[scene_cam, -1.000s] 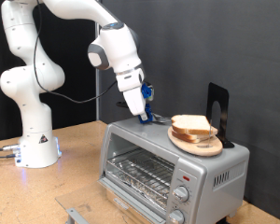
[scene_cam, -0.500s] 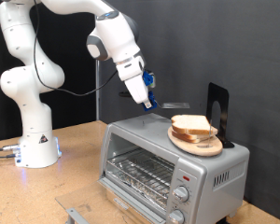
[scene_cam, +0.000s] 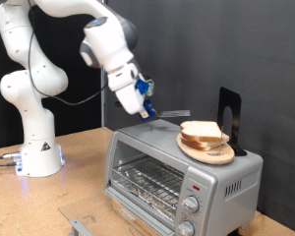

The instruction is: Make a piece of toast with the oven

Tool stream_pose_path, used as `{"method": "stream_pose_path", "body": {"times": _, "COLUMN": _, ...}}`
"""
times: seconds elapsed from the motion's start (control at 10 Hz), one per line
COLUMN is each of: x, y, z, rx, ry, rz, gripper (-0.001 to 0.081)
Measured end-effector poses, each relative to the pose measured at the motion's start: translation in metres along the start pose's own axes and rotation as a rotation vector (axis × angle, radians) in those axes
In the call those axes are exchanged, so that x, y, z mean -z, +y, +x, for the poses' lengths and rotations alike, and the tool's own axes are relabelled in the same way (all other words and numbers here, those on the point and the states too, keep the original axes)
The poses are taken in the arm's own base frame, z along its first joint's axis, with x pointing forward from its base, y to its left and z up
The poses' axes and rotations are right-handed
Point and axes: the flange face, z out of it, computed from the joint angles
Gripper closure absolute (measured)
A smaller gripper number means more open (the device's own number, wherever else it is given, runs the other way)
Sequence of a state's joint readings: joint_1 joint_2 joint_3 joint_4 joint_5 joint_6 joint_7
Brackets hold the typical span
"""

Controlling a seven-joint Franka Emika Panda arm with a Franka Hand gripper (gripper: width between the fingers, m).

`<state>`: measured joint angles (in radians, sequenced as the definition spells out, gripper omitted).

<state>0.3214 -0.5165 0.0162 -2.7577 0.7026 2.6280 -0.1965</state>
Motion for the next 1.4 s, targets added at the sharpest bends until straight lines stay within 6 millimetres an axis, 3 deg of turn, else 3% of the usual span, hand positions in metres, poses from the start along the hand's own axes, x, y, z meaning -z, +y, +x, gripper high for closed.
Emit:
{"method": "stream_pose_path", "body": {"times": 0.4, "x": 0.038, "y": 0.055, "z": 0.0, "rx": -0.088, "ry": 0.149, "rz": -0.006, "gripper": 0.0406}}
{"method": "stream_pose_path", "body": {"times": 0.8, "x": 0.048, "y": 0.112, "z": 0.01, "rx": -0.158, "ry": 0.166, "rz": -0.061, "gripper": 0.0406}}
{"method": "stream_pose_path", "body": {"times": 1.0, "x": 0.048, "y": 0.116, "z": 0.013, "rx": -0.15, "ry": 0.154, "rz": -0.058, "gripper": 0.0405}}
{"method": "stream_pose_path", "body": {"times": 1.4, "x": 0.056, "y": 0.083, "z": 0.031, "rx": 0.147, "ry": 0.126, "rz": -0.242, "gripper": 0.0405}}
